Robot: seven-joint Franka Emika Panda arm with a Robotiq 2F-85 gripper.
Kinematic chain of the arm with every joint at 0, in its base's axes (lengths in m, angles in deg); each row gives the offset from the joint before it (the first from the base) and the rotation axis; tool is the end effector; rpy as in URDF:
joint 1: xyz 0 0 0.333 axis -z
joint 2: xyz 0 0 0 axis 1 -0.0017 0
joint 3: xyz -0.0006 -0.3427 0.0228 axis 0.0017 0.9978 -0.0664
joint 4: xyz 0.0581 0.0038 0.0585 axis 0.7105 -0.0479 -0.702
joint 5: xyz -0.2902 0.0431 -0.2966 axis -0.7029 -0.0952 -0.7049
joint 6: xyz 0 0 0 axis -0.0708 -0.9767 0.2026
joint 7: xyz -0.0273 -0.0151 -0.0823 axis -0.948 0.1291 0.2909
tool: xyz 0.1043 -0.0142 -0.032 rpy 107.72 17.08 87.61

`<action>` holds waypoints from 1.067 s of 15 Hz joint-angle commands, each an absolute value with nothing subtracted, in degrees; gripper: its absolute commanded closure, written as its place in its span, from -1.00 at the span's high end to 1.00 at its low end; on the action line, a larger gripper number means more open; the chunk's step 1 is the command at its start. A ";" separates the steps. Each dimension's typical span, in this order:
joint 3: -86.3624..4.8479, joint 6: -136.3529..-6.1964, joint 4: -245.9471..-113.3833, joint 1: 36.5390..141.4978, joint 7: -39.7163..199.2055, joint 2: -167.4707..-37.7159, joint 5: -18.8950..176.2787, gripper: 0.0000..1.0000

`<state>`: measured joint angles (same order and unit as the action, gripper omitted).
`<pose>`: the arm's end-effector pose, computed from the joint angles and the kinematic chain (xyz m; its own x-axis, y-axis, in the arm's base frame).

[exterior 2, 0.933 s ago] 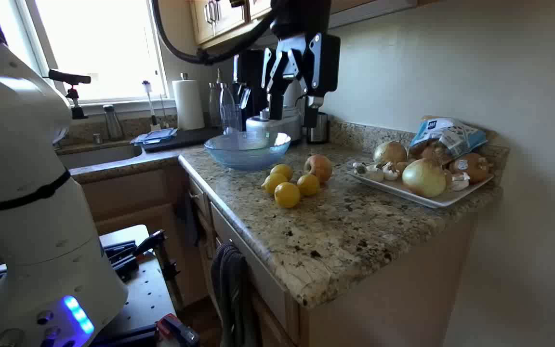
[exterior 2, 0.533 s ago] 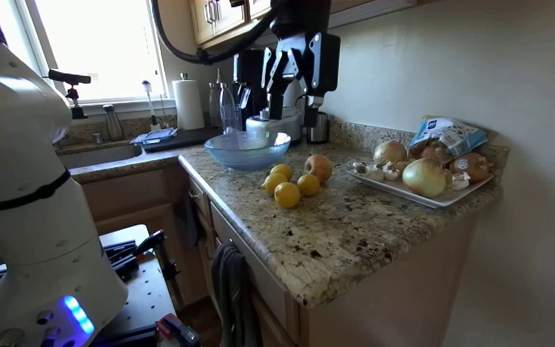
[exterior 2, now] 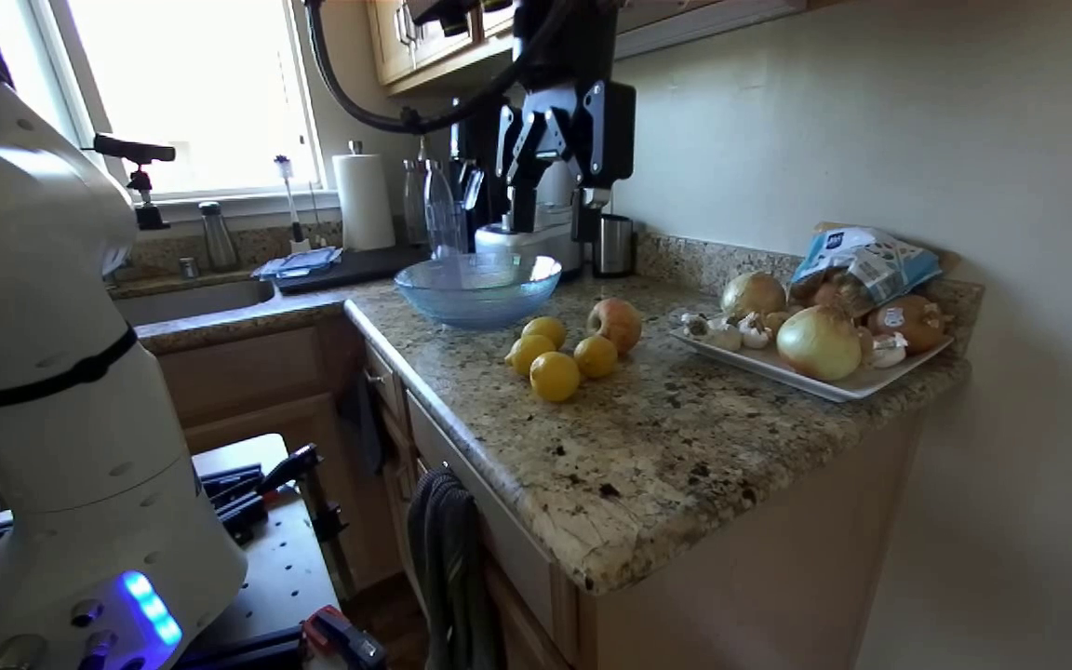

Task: Put the lemons and the apple in the glass bowl

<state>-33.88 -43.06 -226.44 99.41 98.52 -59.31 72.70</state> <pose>0.3747 -0.1565 0.4749 0.9920 -0.0322 -0.1217 -0.0288 -0.9992 0.0294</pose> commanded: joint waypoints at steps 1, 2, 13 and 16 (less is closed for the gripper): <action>-36.43 -50.28 -232.18 96.89 95.66 -55.63 74.35 1.00; -37.10 -53.13 -233.59 96.28 94.67 -55.40 75.55 1.00; -40.07 -62.92 -237.75 94.11 91.30 -58.98 79.50 1.00; -40.05 -65.59 -238.82 93.22 93.06 -60.62 79.52 1.00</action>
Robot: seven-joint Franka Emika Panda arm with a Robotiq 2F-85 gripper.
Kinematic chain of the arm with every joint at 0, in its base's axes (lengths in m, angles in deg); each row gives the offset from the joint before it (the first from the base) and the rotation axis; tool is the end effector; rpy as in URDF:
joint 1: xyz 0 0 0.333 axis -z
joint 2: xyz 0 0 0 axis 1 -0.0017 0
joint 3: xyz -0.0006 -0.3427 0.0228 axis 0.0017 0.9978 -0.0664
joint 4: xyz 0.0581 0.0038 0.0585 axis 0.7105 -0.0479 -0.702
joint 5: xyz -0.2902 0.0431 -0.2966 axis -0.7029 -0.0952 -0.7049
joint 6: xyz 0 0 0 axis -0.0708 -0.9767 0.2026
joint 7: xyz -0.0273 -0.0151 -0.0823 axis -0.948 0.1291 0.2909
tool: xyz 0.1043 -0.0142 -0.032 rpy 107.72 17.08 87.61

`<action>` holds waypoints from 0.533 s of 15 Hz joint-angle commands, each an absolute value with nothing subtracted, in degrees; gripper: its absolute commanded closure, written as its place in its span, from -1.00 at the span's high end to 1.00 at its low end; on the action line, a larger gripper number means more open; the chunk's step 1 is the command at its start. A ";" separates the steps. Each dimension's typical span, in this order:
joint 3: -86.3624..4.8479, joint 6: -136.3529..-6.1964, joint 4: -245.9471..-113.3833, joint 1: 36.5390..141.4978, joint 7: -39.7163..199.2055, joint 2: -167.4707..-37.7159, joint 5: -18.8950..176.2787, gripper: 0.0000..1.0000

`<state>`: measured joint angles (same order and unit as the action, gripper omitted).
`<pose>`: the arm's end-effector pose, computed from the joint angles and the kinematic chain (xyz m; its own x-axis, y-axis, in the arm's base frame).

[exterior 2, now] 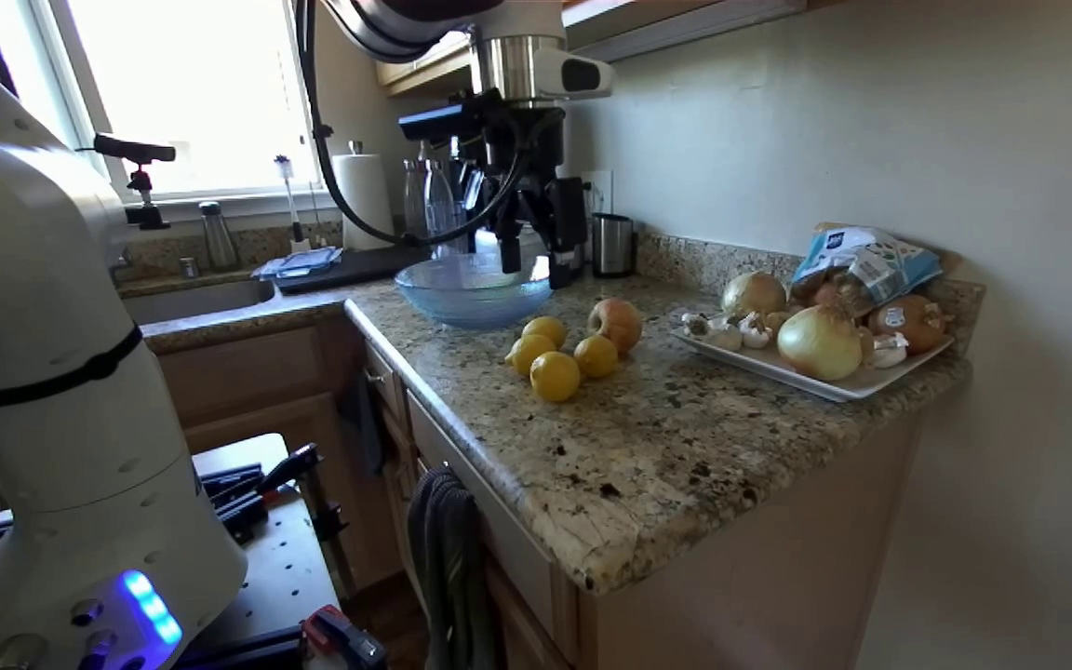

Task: Put the lemons and the apple in the glass bowl

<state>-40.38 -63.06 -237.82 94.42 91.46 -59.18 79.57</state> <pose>0.3922 -0.0618 0.4124 0.9989 -0.0023 0.0474 -0.0024 -1.0000 0.0012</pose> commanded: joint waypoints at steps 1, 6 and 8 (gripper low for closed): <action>-40.08 -66.52 -239.06 92.88 94.04 -61.31 79.43 1.00; -40.20 -74.25 -239.55 90.50 100.58 -67.26 78.61 1.00; -40.32 -76.83 -239.21 90.07 101.37 -70.51 78.95 1.00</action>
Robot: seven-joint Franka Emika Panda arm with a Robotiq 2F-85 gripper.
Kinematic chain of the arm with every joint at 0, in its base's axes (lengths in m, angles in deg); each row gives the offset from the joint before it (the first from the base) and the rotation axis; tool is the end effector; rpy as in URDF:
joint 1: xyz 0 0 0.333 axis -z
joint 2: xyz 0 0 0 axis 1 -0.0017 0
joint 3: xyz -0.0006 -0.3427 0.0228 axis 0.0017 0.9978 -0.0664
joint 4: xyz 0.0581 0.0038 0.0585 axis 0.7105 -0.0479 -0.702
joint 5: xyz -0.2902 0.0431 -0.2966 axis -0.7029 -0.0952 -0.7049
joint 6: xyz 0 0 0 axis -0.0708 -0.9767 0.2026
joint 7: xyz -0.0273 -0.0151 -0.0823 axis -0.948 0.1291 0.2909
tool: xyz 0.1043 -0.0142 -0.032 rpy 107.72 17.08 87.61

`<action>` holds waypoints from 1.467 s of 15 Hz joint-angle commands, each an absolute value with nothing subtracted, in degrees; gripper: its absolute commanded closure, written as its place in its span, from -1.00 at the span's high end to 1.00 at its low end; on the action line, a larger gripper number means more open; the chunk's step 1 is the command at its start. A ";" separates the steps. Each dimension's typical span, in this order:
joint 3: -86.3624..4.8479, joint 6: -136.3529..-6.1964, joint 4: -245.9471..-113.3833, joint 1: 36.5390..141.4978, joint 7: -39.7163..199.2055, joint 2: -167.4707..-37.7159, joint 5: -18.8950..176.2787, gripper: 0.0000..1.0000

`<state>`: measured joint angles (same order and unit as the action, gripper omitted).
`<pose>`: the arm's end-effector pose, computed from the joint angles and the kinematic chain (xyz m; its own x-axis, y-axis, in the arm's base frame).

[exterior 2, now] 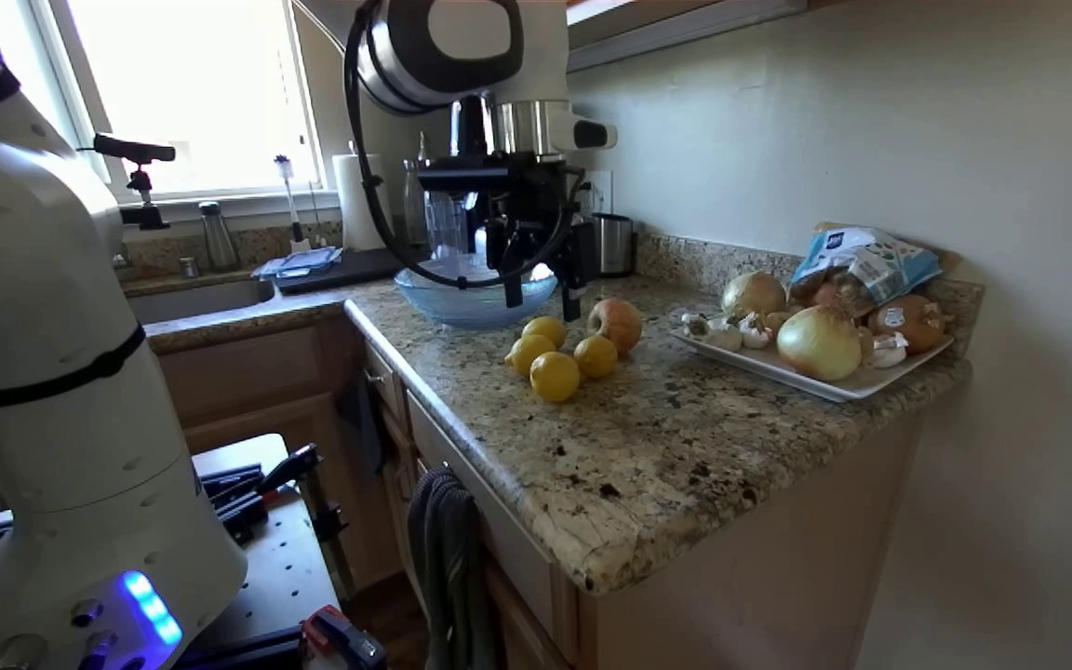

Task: Put the lemons and the apple in the glass bowl

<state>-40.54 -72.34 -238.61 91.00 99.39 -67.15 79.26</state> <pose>0.4160 -0.0380 0.3646 0.9781 0.2014 0.0528 0.2006 -0.9795 0.0209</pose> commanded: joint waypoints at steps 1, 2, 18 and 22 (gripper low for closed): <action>-40.32 -77.94 -239.13 89.76 102.01 -72.02 79.21 1.00; -40.40 -79.37 -239.19 89.63 102.68 -73.42 79.09 1.00; -41.21 -90.56 -239.90 90.54 109.99 -82.74 78.98 0.18; -41.11 -87.35 -239.64 91.00 107.10 -80.13 77.59 -0.22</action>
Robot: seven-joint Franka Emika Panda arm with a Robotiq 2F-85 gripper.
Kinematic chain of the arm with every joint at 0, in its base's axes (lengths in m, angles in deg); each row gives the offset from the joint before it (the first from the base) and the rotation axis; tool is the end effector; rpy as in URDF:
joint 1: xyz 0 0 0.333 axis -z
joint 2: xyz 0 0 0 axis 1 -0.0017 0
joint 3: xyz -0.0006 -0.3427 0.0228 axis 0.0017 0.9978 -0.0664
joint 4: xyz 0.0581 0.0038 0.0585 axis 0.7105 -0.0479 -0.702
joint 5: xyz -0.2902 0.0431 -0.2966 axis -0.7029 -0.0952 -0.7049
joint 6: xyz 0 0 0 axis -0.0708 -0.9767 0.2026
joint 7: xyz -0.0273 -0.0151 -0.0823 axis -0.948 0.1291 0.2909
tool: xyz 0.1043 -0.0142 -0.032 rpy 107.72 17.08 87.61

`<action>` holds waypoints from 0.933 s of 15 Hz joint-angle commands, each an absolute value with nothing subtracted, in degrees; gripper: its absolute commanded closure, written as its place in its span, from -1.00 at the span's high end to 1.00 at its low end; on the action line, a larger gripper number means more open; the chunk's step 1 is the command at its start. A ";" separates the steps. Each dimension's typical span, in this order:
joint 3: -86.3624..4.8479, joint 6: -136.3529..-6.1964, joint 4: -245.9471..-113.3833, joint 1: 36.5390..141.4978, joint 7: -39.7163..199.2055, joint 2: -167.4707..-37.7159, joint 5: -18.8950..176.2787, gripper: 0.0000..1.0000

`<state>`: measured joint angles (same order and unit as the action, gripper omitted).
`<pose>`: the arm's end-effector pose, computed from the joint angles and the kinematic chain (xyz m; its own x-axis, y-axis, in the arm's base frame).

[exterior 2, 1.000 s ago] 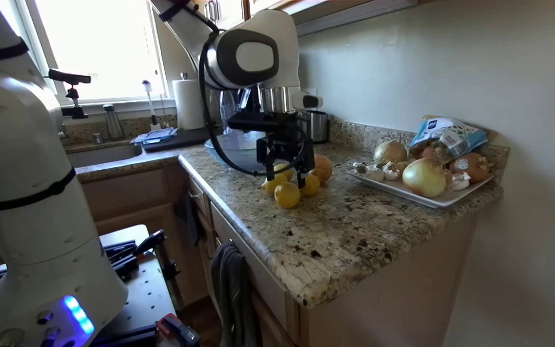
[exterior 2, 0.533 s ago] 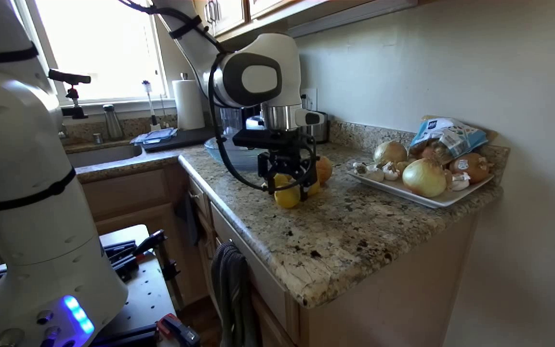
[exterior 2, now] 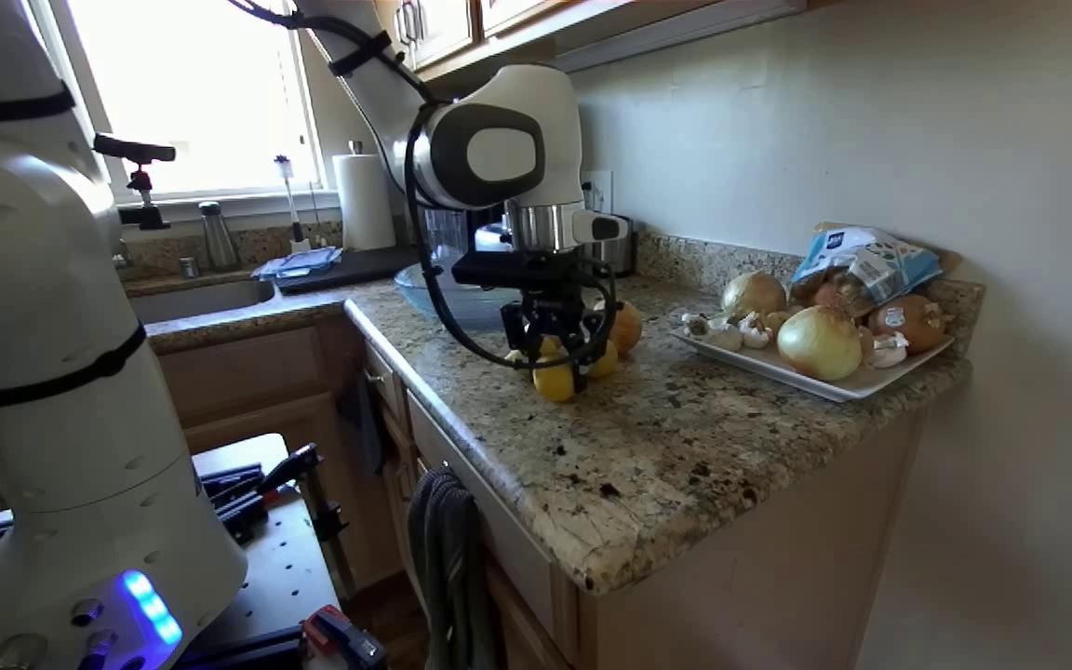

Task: Put the lemons and the apple in the glass bowl

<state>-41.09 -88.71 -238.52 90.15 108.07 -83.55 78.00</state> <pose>0.4428 -0.0281 0.2685 0.9194 0.3913 0.0404 0.3893 -0.9197 0.0502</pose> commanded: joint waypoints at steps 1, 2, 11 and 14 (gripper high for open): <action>-41.14 -86.01 -239.61 91.07 106.41 -79.03 77.37 -0.22; -41.29 -83.94 -239.45 91.14 105.18 -77.69 76.78 -0.25; -47.01 -71.59 -236.85 87.79 97.10 -66.00 74.36 -0.27; -50.11 -70.37 -234.17 84.91 95.78 -65.06 75.03 -0.27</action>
<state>-48.01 -73.26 -235.74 87.51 98.62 -67.79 75.51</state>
